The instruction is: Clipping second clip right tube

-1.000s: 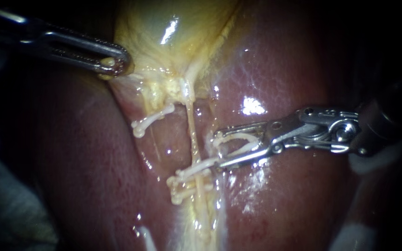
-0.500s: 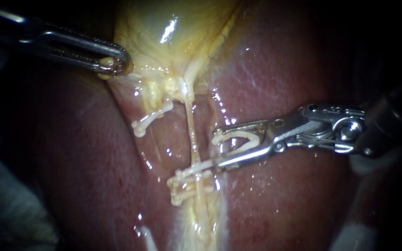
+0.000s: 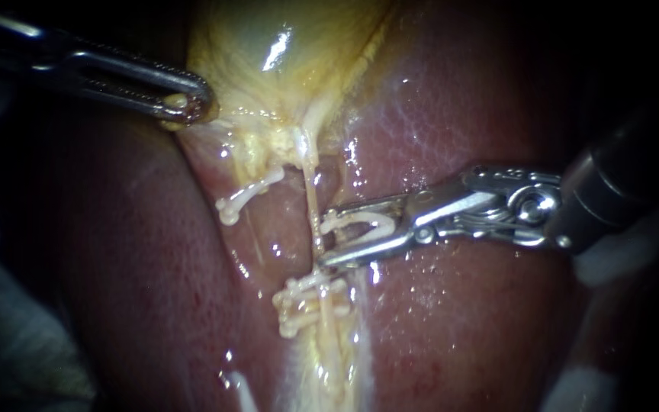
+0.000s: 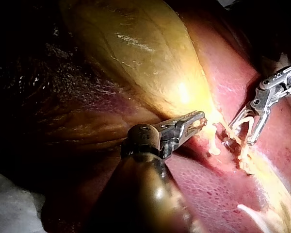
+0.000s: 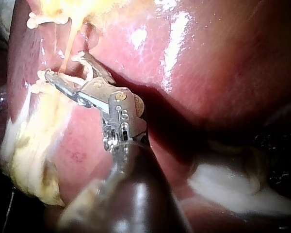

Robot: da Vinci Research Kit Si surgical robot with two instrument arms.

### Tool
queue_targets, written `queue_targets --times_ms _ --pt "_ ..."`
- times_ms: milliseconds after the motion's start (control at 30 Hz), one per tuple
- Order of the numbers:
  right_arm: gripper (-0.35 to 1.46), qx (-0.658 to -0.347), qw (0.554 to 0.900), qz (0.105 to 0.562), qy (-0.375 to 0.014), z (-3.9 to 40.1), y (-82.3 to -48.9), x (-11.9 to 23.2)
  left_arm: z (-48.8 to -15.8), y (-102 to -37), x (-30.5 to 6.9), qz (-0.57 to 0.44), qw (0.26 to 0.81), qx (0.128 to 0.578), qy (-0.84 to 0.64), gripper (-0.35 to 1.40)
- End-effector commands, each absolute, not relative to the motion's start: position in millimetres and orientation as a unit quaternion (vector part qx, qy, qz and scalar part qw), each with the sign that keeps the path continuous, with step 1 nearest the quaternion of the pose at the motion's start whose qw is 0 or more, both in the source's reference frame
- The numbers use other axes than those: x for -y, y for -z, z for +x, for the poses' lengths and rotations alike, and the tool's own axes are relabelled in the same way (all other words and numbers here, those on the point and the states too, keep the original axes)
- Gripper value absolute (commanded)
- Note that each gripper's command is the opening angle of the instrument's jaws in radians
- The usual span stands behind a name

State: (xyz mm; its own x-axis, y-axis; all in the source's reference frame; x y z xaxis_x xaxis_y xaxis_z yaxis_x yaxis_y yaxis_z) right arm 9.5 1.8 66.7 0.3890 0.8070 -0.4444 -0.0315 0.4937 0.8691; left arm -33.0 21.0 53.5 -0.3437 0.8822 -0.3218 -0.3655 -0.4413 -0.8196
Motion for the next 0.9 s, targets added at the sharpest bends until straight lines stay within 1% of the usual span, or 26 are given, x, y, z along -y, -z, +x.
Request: queue_targets --times_ms 33,200,433,567,700,800,900 --pt "0.48 -0.471 0.725 0.411 -0.289 9.7 -66.8 -1.7 -33.0 -53.5 -21.0 -0.395 0.415 0.327 -0.752 -0.35" --pt "0.48 -0.468 0.725 0.412 -0.293 10.8 -67.0 -1.1 -33.1 -53.6 -21.0 -0.395 0.416 0.327 -0.752 -0.35" --pt "0.48 -0.475 0.713 0.425 -0.292 12.1 -66.7 -0.6 -33.2 -53.6 -20.9 -0.395 0.416 0.326 -0.752 -0.35" --pt "0.48 -0.482 0.7 0.441 -0.288 12.5 -66.1 -0.1 -33.2 -53.6 -20.9 -0.395 0.416 0.326 -0.752 -0.35" --pt "0.48 -0.497 0.67 0.467 -0.294 12.7 -65.1 0.4 -33.2 -53.7 -20.9 -0.395 0.416 0.326 -0.752 -0.35" --pt "0.48 -0.5 0.666 0.475 -0.286 13.0 -64.3 0.7 -33.2 -53.7 -20.9 -0.395 0.416 0.326 -0.752 -0.35" --pt "0.47 -0.504 0.656 0.481 -0.289 13.1 -63.7 0.8 -33.2 -53.7 -20.9 -0.395 0.416 0.326 -0.752 -0.35"
